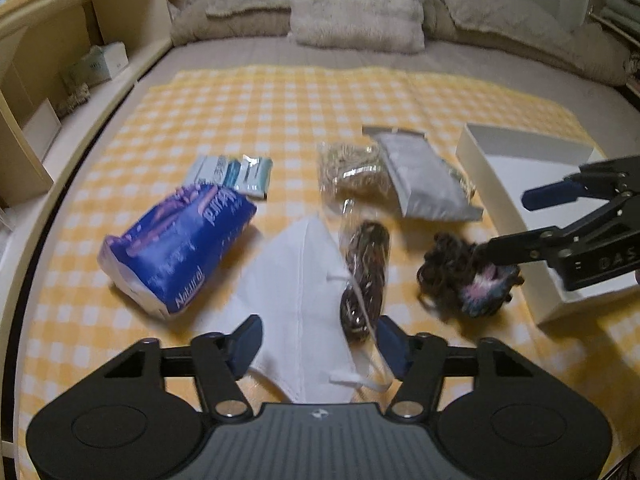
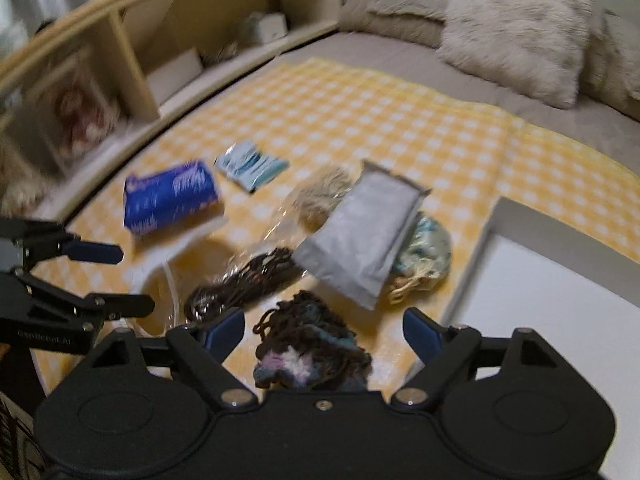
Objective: Organize soft objects
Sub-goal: 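Lower the left tool onto the white mask while the right tool grasps the brown scrunchie, then lift the white mask with the left tool while the right tool carries the scrunchie over the box, then open both tools to drop the mask and scrunchie into the white box, then move both open tools back toward the remaining items beside the box, then grasp the blue tissue pack with the left tool while the right tool grasps the bagged cable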
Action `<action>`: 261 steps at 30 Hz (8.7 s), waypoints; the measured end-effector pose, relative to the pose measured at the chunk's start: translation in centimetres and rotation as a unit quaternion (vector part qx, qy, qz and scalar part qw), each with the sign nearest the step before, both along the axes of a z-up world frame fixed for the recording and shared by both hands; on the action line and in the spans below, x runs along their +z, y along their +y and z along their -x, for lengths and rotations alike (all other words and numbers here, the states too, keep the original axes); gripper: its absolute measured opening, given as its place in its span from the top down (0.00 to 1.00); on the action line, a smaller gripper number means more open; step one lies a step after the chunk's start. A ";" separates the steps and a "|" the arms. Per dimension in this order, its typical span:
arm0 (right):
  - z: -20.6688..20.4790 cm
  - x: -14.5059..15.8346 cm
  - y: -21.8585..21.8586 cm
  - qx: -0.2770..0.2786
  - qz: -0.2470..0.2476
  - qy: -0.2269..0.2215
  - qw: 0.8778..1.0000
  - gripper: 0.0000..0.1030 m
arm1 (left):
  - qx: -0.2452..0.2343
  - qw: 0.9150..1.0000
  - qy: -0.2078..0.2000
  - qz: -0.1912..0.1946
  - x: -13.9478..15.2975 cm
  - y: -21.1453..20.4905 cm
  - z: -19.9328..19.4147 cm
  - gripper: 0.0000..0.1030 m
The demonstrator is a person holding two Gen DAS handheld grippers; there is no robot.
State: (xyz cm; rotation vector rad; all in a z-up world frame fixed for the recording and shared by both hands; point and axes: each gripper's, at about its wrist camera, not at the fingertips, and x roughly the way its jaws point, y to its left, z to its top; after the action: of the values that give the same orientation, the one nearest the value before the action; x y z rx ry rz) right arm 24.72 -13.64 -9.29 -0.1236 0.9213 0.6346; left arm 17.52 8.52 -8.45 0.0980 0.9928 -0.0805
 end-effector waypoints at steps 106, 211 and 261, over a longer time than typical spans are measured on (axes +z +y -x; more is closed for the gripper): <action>5.1 1.4 -27.9 -0.261 0.054 0.023 0.964 0.74 | -0.207 0.978 0.018 -0.014 -2.9 -27.3 -4.8 0.95; 7.8 9.0 -10.6 -0.195 -0.068 -0.155 0.966 0.00 | 0.104 0.973 -0.206 0.022 7.3 0.3 0.6 0.00; -2.7 -5.8 10.0 -0.152 -0.036 0.128 0.979 0.32 | 0.068 0.997 0.027 0.009 -2.8 8.6 -10.7 0.00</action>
State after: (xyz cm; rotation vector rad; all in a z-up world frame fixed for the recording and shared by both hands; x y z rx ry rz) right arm 27.42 -3.61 -15.09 0.1655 1.1363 0.4024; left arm 28.26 17.17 -11.22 0.0110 1.0509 0.0325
